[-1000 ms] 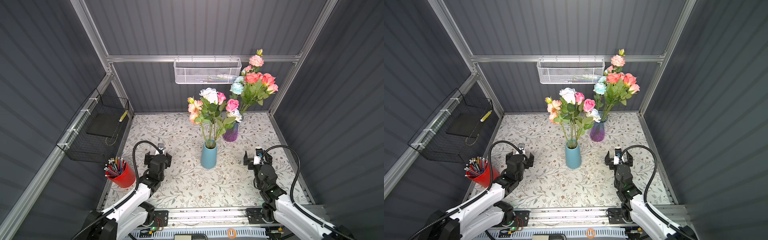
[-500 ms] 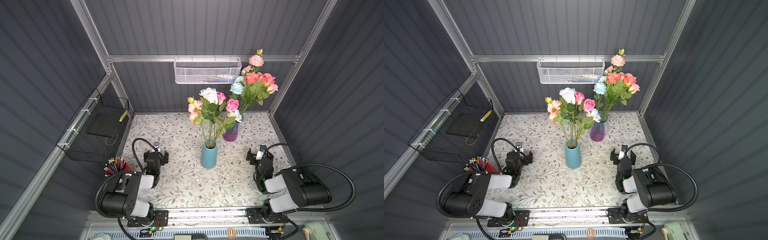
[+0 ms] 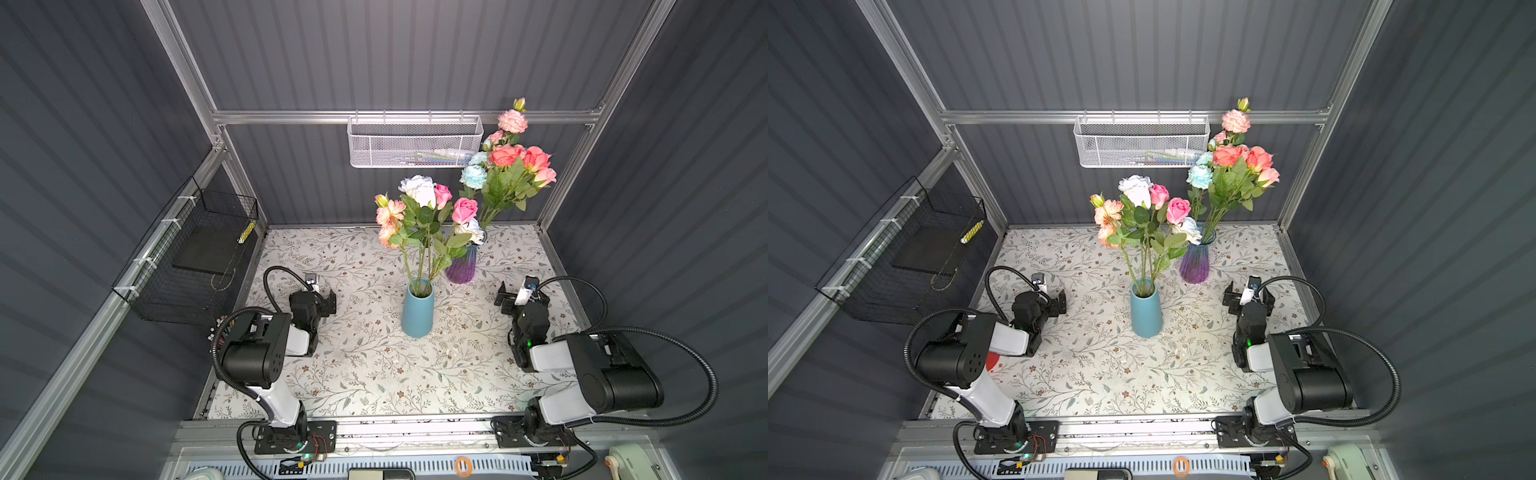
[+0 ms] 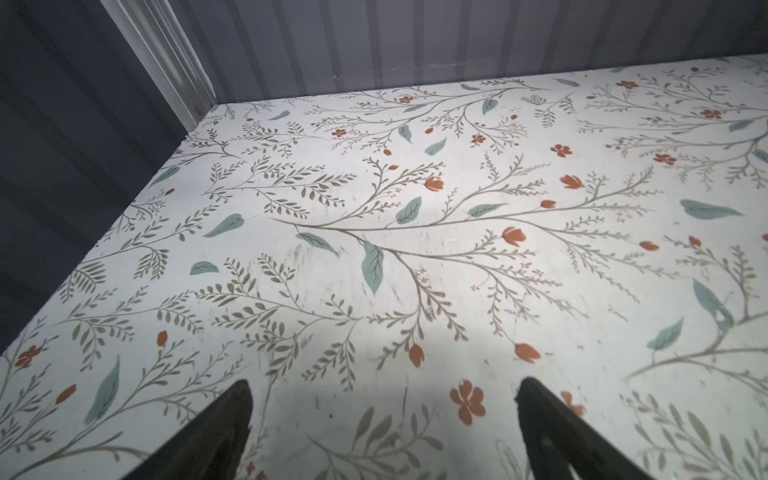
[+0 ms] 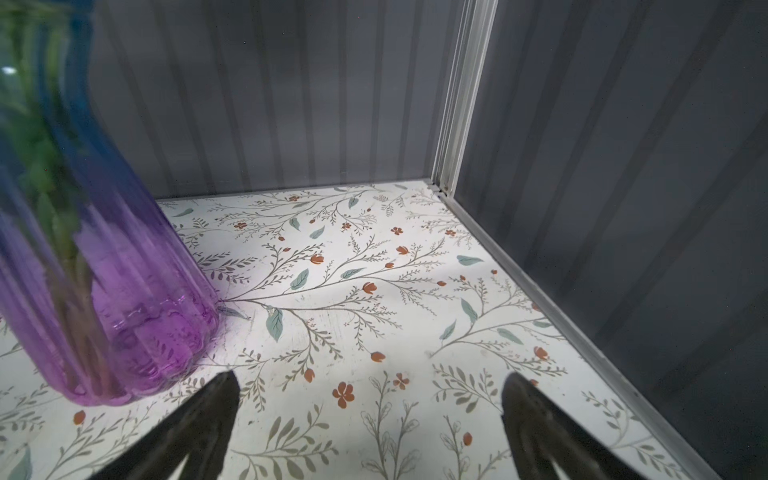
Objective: Arrange the flowers into the vase
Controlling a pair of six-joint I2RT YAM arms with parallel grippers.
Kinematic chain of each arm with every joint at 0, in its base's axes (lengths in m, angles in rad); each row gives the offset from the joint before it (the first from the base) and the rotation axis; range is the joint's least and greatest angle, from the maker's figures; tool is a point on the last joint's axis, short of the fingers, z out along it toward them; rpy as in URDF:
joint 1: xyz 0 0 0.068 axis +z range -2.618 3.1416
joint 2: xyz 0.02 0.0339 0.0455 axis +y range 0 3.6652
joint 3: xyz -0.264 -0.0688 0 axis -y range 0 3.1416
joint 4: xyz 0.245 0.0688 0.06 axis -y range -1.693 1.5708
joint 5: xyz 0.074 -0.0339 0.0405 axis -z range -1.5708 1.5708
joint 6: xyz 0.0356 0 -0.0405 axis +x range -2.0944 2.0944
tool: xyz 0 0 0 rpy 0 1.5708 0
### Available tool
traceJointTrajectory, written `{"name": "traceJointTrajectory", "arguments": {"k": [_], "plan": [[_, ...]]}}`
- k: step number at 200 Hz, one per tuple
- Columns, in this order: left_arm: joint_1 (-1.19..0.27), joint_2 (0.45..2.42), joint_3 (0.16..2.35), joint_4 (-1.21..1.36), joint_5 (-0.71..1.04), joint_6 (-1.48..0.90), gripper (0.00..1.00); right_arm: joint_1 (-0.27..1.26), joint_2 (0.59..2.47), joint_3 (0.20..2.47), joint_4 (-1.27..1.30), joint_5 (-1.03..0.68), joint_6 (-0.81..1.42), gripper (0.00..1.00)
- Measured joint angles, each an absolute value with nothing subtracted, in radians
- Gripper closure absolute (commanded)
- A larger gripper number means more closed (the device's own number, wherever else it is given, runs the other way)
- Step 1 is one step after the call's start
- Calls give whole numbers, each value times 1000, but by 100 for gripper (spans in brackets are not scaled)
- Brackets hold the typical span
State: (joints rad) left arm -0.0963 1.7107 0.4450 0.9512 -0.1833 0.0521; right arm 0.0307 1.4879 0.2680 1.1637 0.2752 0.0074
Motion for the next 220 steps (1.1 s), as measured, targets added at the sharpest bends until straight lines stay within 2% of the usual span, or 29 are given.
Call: {"name": "traceJointTrajectory", "arguments": {"k": [28,220], "plan": [[-88,1711,467,926,-186,38,0,-46,1462,310,1083,228,59,1],[-84,1711,467,901,-187,30,0,-45,1462,309,1016,186,88,1]]}}
